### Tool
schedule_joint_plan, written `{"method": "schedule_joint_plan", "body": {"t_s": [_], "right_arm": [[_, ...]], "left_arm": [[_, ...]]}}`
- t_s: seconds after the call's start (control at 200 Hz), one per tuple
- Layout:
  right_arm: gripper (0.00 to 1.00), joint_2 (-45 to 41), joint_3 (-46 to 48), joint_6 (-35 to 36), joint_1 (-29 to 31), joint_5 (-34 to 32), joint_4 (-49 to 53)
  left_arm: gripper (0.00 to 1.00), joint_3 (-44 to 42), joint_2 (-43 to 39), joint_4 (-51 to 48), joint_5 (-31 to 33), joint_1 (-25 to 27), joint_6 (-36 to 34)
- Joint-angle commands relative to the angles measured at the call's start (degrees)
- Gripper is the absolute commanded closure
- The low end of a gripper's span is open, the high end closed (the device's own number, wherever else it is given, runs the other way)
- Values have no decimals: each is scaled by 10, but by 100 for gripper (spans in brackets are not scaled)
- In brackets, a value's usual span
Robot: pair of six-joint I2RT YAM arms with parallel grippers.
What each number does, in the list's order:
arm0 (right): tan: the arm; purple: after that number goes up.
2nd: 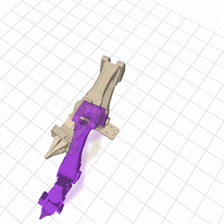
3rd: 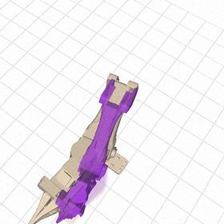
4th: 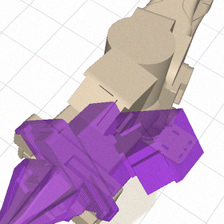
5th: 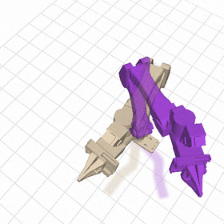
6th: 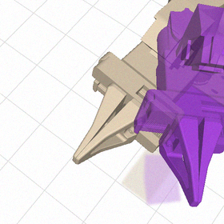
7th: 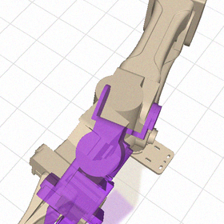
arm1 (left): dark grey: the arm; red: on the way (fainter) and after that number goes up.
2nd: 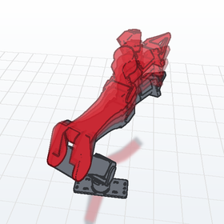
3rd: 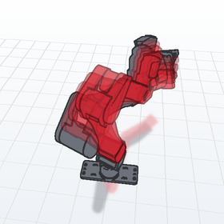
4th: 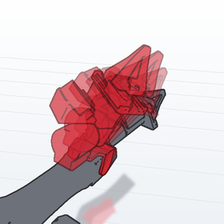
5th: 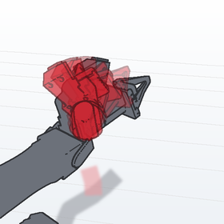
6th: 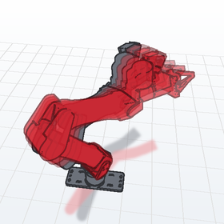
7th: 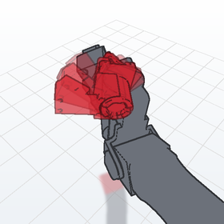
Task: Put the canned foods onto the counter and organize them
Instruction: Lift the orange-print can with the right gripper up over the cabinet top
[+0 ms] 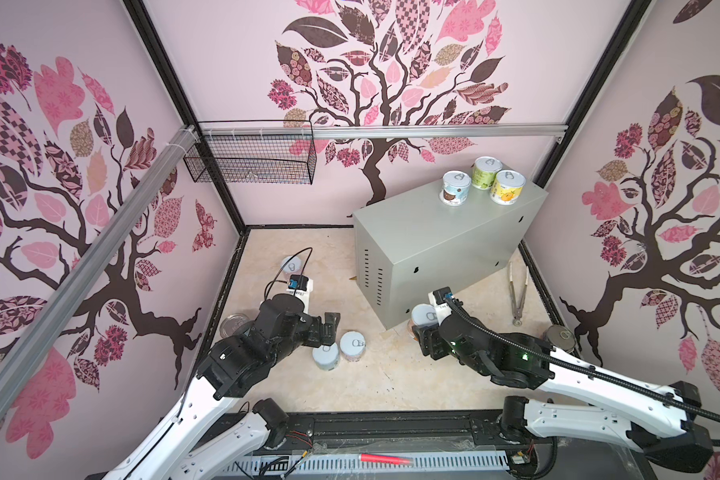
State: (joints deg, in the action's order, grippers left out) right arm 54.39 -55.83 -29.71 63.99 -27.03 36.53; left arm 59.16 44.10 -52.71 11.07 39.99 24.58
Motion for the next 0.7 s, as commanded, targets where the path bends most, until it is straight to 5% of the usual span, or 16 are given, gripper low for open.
{"method": "schedule_joint_plan", "body": {"t_s": [0.0, 0.695], "right_arm": [[36, 1, -77, 22, -6, -17, 50], [38, 113, -454, 130, -99, -48, 271]], "left_arm": [[2, 34, 1, 11, -10, -3, -3], [2, 60, 3, -2, -25, -3, -22]]}}
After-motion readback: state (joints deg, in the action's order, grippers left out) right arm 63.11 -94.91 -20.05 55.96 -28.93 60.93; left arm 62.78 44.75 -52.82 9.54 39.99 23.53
